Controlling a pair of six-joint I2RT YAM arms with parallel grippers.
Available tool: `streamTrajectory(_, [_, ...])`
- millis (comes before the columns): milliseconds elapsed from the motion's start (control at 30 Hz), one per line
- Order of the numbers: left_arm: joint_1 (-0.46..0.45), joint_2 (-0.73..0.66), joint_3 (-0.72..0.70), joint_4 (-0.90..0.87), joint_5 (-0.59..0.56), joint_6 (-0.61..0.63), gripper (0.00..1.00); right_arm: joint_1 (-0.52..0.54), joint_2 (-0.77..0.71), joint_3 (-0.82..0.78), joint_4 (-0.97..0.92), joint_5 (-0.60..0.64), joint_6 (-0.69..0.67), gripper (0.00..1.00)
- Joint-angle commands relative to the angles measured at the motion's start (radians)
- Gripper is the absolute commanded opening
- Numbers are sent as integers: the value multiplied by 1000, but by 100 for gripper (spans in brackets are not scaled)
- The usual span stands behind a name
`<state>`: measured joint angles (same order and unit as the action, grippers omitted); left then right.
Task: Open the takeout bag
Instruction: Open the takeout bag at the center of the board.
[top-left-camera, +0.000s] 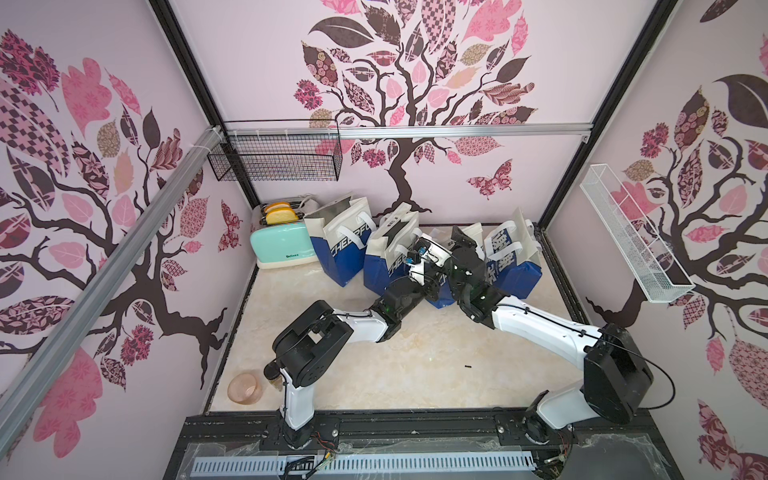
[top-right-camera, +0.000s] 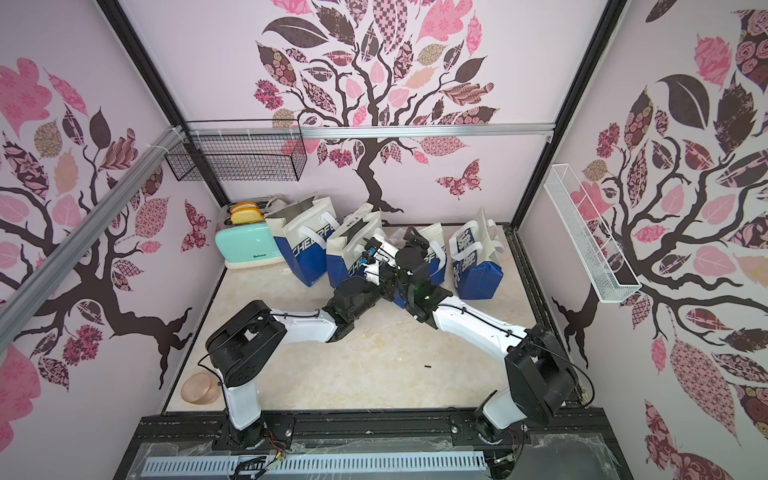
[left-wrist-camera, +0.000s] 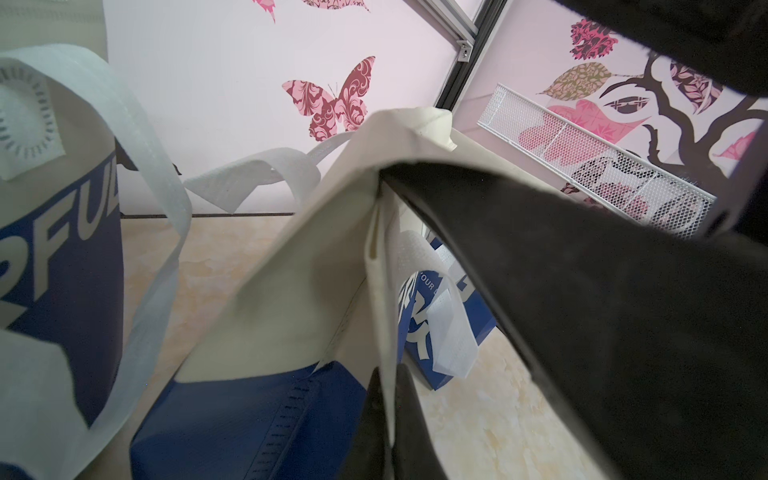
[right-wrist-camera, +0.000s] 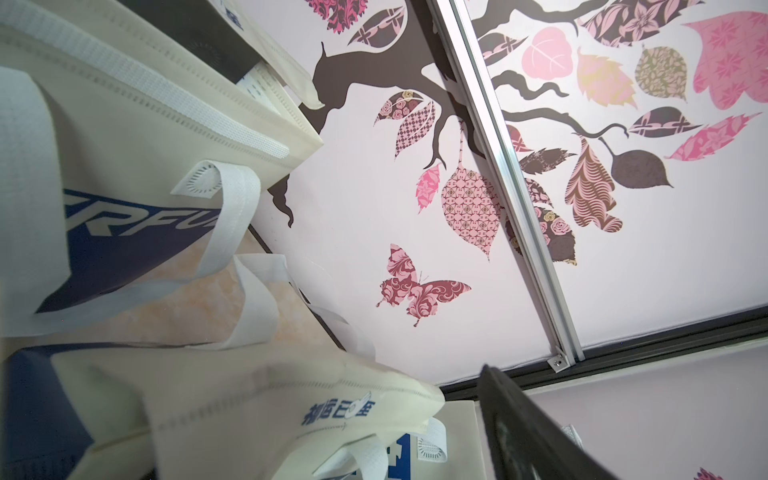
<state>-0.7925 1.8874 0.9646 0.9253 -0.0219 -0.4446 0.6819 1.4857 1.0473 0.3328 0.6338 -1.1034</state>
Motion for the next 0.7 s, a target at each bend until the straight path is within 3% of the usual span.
streamTrajectory(0, [-8, -16, -21, -54, 18, 7, 3, -13, -17, 48, -34, -14, 16, 78])
streamTrajectory(133, [-8, -22, -20, -64, 17, 13, 3, -14, -13, 44, -38, -17, 15, 64])
streamTrajectory(200, [-10, -26, -25, -67, 19, 15, 2, -15, -12, 47, -40, -20, 14, 46])
streamTrajectory(300, [-10, -34, -36, -78, 18, 17, 0, -13, -7, 80, -90, -20, 18, 0])
streamTrajectory(500, [-10, -73, -65, -166, -3, 28, 0, -14, -34, 126, -151, 7, -43, 0])
streamTrajectory(667, [-10, -107, -88, -272, -39, 21, 0, -13, -16, 219, -177, 74, -176, 0])
